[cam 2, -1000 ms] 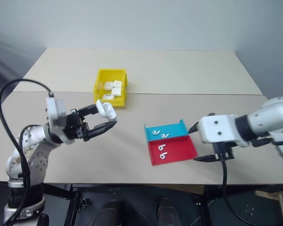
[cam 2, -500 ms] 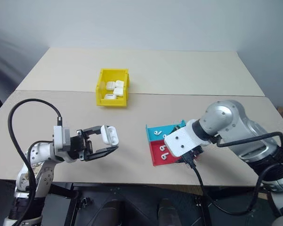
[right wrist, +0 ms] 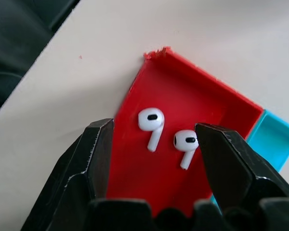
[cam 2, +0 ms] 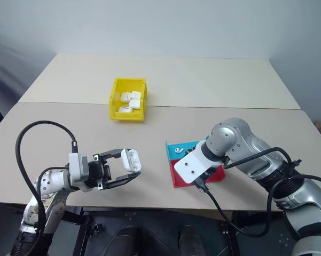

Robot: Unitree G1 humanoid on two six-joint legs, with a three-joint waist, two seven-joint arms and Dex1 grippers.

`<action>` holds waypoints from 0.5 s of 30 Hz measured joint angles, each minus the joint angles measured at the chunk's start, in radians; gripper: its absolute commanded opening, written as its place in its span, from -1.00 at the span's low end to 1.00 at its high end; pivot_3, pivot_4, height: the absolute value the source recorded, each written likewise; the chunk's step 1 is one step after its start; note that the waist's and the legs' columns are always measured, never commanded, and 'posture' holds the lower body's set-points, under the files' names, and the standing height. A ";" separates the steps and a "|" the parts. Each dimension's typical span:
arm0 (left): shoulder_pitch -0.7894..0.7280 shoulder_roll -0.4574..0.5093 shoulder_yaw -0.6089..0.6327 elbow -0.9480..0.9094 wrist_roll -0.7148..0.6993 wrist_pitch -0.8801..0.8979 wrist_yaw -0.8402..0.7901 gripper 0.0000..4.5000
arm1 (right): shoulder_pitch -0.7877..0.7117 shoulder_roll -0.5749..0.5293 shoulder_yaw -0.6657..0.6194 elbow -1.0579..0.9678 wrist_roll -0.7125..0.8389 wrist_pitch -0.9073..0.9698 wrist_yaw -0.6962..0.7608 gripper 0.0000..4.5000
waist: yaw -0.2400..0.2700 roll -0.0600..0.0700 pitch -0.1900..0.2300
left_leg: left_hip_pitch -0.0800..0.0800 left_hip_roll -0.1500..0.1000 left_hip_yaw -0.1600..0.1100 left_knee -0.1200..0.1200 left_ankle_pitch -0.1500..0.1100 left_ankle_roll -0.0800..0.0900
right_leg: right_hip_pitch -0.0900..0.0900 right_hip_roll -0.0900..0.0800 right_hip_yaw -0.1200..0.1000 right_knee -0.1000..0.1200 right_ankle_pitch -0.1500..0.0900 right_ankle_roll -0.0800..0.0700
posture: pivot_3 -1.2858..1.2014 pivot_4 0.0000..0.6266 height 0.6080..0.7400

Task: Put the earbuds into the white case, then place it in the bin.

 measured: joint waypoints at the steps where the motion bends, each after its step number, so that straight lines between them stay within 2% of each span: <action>1: 0.001 0.002 -0.003 -0.005 0.000 0.001 0.005 0.23 | -0.002 0.005 0.008 0.010 -0.009 -0.005 0.000 0.24 | 0.000 0.000 0.000 | 0.000 0.000 0.000 0.000 0.000 0.000 | 0.000 0.000 0.000 0.000 0.000 0.000 | 0.03 -0.52 1.00; 3: 0.002 0.005 -0.016 -0.019 -0.001 0.002 0.013 0.23 | -0.003 0.017 0.027 0.027 -0.026 -0.019 0.001 0.02 | -0.001 0.000 0.000 | 0.000 0.000 0.000 0.000 0.000 0.000 | 0.000 0.000 0.000 0.000 0.000 0.000 | 0.03 -0.52 1.00; 5: 0.002 0.007 -0.019 -0.025 -0.002 0.002 0.016 0.23 | -0.004 0.028 0.028 0.032 -0.036 -0.027 0.001 -0.30 | -0.001 0.000 0.000 | 0.000 0.000 0.000 0.000 0.000 0.000 | 0.000 0.000 0.000 0.000 0.000 0.000 | 0.03 -0.52 1.00; 15: 0.001 0.029 -0.022 -0.027 -0.016 0.003 0.039 0.23 | -0.005 0.049 0.028 0.053 -0.059 -0.049 0.002 -0.30 | -0.001 0.000 0.000 | 0.000 0.000 0.000 0.000 0.000 0.000 | 0.000 0.000 0.000 0.000 0.000 0.000 | 0.03 -0.52 1.00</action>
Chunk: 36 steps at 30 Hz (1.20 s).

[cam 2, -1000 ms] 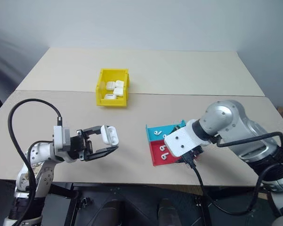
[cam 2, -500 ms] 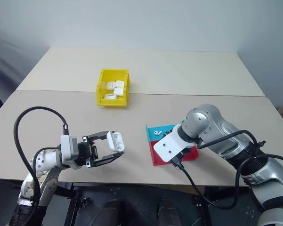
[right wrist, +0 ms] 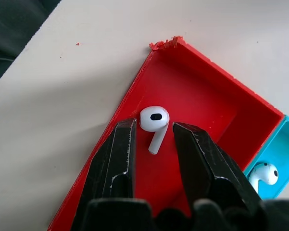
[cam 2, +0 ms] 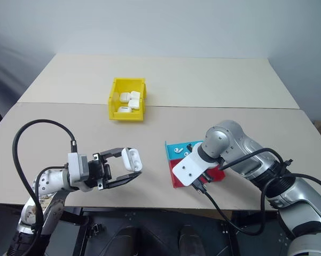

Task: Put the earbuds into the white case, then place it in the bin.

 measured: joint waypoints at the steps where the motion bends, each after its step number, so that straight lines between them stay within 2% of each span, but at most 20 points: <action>1: -0.002 0.000 -0.002 0.000 0.000 0.000 0.003 0.23 | 0.000 0.005 0.000 0.002 -0.003 -0.002 0.000 -0.30 | 0.000 0.000 0.000 | 0.000 0.000 0.000 0.000 0.000 0.000 | 0.000 0.000 0.000 0.000 0.000 0.000 | 0.03 -0.52 1.00; 30: 0.003 0.017 -0.019 0.000 0.020 -0.003 0.026 0.23 | -0.015 0.051 0.037 0.052 -0.079 -0.017 0.009 -0.30 | 0.000 0.000 0.000 | 0.001 0.000 0.000 0.000 0.000 0.000 | 0.001 0.000 0.000 0.000 0.000 0.000 | 0.03 -0.52 1.00; 33: 0.003 0.017 -0.019 0.000 0.023 -0.003 0.027 0.23 | -0.016 0.048 0.042 0.052 -0.075 -0.017 0.010 -0.56 | 0.000 0.000 0.000 | 0.001 0.000 0.000 0.000 0.000 0.000 | 0.001 0.000 0.000 0.000 0.000 0.000 | 0.03 -0.52 1.00; 36: 0.003 0.028 -0.024 0.000 0.024 -0.001 0.027 0.23 | -0.018 0.047 0.043 0.049 -0.074 -0.017 0.010 -0.56 | 0.000 0.000 0.000 | 0.001 0.000 0.000 0.000 0.000 0.000 | 0.001 0.000 0.000 0.000 0.000 0.000 | 0.03 -0.52 1.00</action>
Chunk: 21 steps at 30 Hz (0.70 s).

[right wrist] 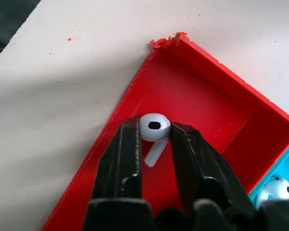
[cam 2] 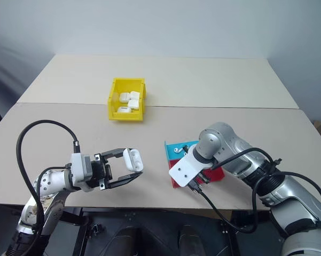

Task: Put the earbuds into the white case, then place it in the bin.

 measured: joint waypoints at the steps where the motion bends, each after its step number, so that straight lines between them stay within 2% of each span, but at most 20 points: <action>1: 0.000 0.002 -0.001 0.000 0.000 0.000 0.000 0.23 | 0.000 0.000 0.000 0.000 -0.001 0.000 0.000 -0.56 | 0.000 0.000 0.000 | 0.000 0.000 0.000 0.000 0.000 0.000 | 0.000 0.000 0.000 0.000 0.000 0.000 | 0.03 -0.52 1.00; 10: -0.002 0.002 -0.008 0.000 0.000 0.000 0.015 0.23 | 0.000 0.001 -0.002 -0.003 -0.002 0.011 0.000 -0.56 | 0.000 0.000 0.000 | 0.000 0.000 0.000 0.000 0.000 0.000 | 0.000 0.000 0.000 0.000 0.000 0.000 | 0.03 -0.52 1.00; 13: -0.008 -0.002 -0.008 0.000 -0.015 0.000 0.019 0.23 | 0.003 -0.016 -0.021 -0.040 0.052 0.074 0.000 -0.56 | 0.001 0.000 0.000 | 0.000 0.000 0.000 0.000 0.000 0.000 | 0.000 0.000 0.000 0.000 0.000 0.000 | 0.03 -0.52 1.00; 17: -0.026 -0.007 -0.007 -0.008 -0.070 0.025 0.019 0.23 | 0.008 -0.097 -0.177 -0.136 0.259 0.231 0.001 -0.56 | 0.006 0.000 0.000 | -0.001 0.000 -0.001 -0.001 0.000 0.000 | -0.001 0.000 -0.001 -0.001 0.000 0.000 | 0.03 -0.52 1.00; 21: -0.087 -0.052 -0.013 -0.030 -0.146 0.082 0.040 0.23 | 0.029 -0.122 -0.436 -0.171 0.480 0.392 -0.036 -0.56 | 0.006 0.000 0.000 | 0.001 0.000 -0.002 -0.001 0.000 0.000 | 0.004 0.000 -0.002 -0.003 0.000 0.000 | 0.03 -0.52 1.00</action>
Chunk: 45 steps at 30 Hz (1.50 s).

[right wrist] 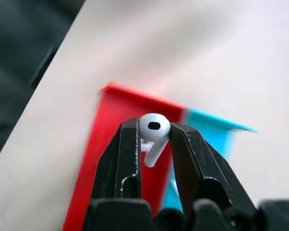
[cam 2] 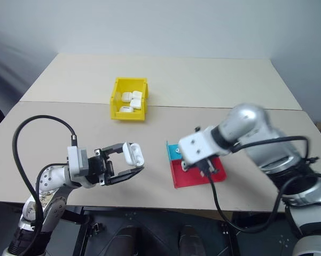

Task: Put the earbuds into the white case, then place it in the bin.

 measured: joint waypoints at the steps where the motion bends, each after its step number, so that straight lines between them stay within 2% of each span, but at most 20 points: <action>1: -0.025 -0.010 -0.004 -0.001 -0.006 0.009 0.001 0.23 | 0.011 0.009 -0.075 -0.001 0.058 0.038 -0.028 -0.56 | 0.000 0.000 0.000 | 0.001 0.000 0.000 0.000 0.000 0.000 | 0.002 0.000 0.000 -0.001 0.000 0.000 | 0.03 -0.52 1.00; 4: -0.096 -0.037 -0.023 0.001 -0.032 0.033 -0.003 0.23 | 0.033 0.069 -0.292 -0.013 0.236 0.152 -0.148 -0.56 | -0.001 0.000 0.000 | 0.006 0.000 -0.001 -0.001 -0.001 0.001 | 0.008 0.000 -0.001 -0.004 0.000 0.000 | 0.03 -0.52 1.00; 6: -0.135 -0.060 -0.039 0.007 -0.041 0.048 -0.004 0.23 | 0.044 0.110 -0.391 -0.046 0.337 0.205 -0.226 -0.56 | -0.004 0.000 0.000 | 0.006 0.000 -0.001 -0.002 -0.001 0.001 | 0.008 0.000 -0.001 -0.004 0.000 0.000 | 0.03 -0.52 1.00; 8: -0.167 -0.078 -0.056 0.015 -0.044 0.062 -0.012 0.23 | 0.067 0.159 -0.458 -0.094 0.427 0.234 -0.305 -0.56 | -0.005 0.000 0.000 | 0.007 0.000 -0.001 -0.003 -0.001 0.001 | 0.008 0.000 -0.001 -0.004 0.000 0.000 | 0.03 -0.52 1.00; 11: -0.204 -0.096 -0.084 0.032 -0.043 0.074 -0.028 0.23 | 0.085 0.231 -0.487 -0.144 0.513 0.241 -0.413 -0.56 | -0.008 0.000 0.000 | 0.006 0.000 -0.001 -0.003 -0.001 0.001 | 0.008 0.000 0.000 -0.004 0.000 0.000 | 0.03 -0.52 1.00; 16: -0.255 -0.102 -0.088 0.062 -0.070 0.096 -0.056 0.23 | 0.119 0.267 -0.496 -0.193 0.640 0.237 -0.473 -0.56 | -0.004 0.000 0.000 | 0.006 0.000 -0.001 -0.003 -0.001 0.001 | 0.008 0.000 0.000 -0.005 0.000 0.001 | 0.03 -0.52 1.00; 20: -0.264 -0.116 -0.086 0.068 -0.079 0.110 -0.063 0.23 | 0.167 0.307 -0.487 -0.204 0.678 0.204 -0.482 -0.56 | -0.004 0.000 0.000 | 0.006 0.000 -0.001 -0.003 -0.001 0.001 | 0.008 0.000 0.000 -0.005 0.000 0.001 | 0.03 -0.52 1.00; 32: -0.264 -0.108 -0.079 0.055 -0.118 0.148 -0.073 0.23 | 0.201 0.381 -0.375 -0.149 0.601 -0.020 -0.409 -0.56 | -0.006 0.000 0.000 | 0.006 0.000 -0.001 -0.004 -0.001 0.001 | 0.008 0.000 0.000 -0.005 0.000 0.001 | 0.03 -0.52 1.00; 45: -0.264 -0.107 -0.078 0.052 -0.117 0.152 -0.084 0.23 | 0.200 0.392 -0.278 -0.055 0.516 -0.133 -0.348 -0.56 | -0.006 0.000 0.000 | 0.007 0.000 -0.001 -0.004 -0.001 0.001 | 0.007 0.000 0.000 -0.005 0.000 0.001 | 0.03 -0.52 1.00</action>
